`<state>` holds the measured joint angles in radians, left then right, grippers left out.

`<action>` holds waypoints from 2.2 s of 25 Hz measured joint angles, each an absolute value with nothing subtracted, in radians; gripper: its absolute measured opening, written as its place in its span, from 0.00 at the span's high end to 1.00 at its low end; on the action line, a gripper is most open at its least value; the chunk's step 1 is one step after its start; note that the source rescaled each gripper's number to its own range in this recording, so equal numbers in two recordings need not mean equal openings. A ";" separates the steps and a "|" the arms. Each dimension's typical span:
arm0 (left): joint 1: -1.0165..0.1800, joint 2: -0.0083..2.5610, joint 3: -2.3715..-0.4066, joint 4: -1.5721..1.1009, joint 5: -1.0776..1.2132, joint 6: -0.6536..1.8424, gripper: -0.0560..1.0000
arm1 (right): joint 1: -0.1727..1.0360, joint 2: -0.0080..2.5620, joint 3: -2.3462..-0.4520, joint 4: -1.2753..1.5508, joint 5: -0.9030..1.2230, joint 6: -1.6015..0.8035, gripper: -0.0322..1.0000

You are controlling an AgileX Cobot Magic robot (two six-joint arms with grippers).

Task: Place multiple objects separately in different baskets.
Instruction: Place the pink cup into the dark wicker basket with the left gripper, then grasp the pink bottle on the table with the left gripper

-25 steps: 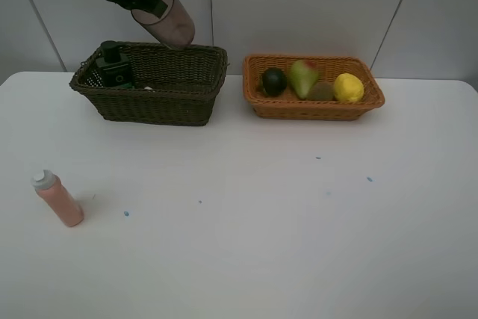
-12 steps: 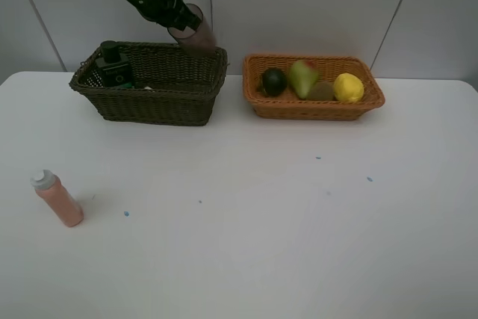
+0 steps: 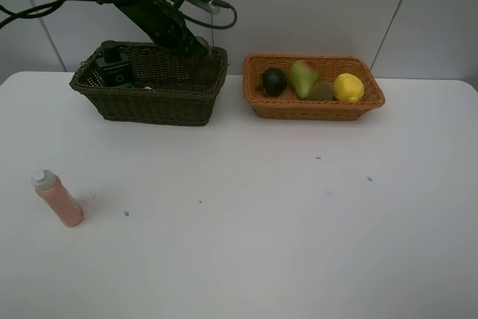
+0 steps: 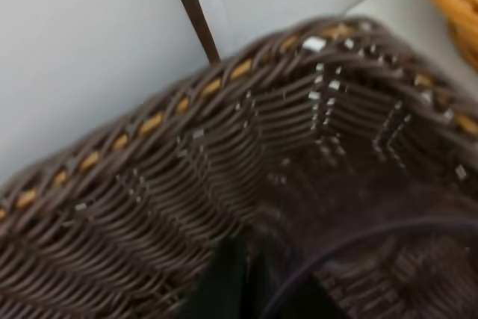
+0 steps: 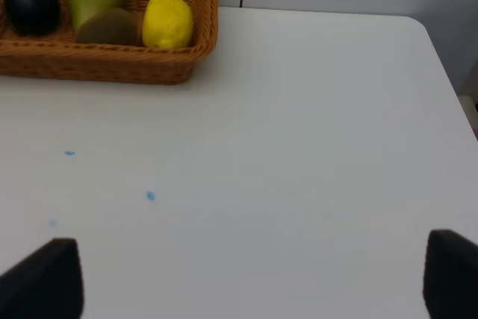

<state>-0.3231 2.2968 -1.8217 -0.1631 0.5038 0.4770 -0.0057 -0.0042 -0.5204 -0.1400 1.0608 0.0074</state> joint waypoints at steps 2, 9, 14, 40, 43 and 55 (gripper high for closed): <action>-0.322 2.315 -1.823 -0.157 0.504 0.477 0.95 | -0.006 -0.004 -0.520 -0.140 1.061 0.007 0.00; -0.318 2.339 -1.827 -0.153 0.504 0.477 0.95 | -0.006 -0.004 -0.520 -0.140 1.061 0.007 0.00; -0.317 2.339 -1.829 -0.153 0.507 0.477 0.95 | -0.006 -0.004 -0.520 -0.140 1.061 0.007 0.00; -0.326 2.298 -1.833 -0.222 0.589 0.447 0.00 | -0.006 -0.004 -0.520 -0.140 1.061 0.007 0.00; -0.326 2.233 -1.833 -0.223 0.677 0.447 0.00 | -0.006 -0.004 -0.520 -0.140 1.061 0.007 0.00; -0.326 1.959 -1.833 -0.223 1.181 0.444 0.00 | -0.006 -0.004 -0.520 -0.140 1.061 0.007 0.00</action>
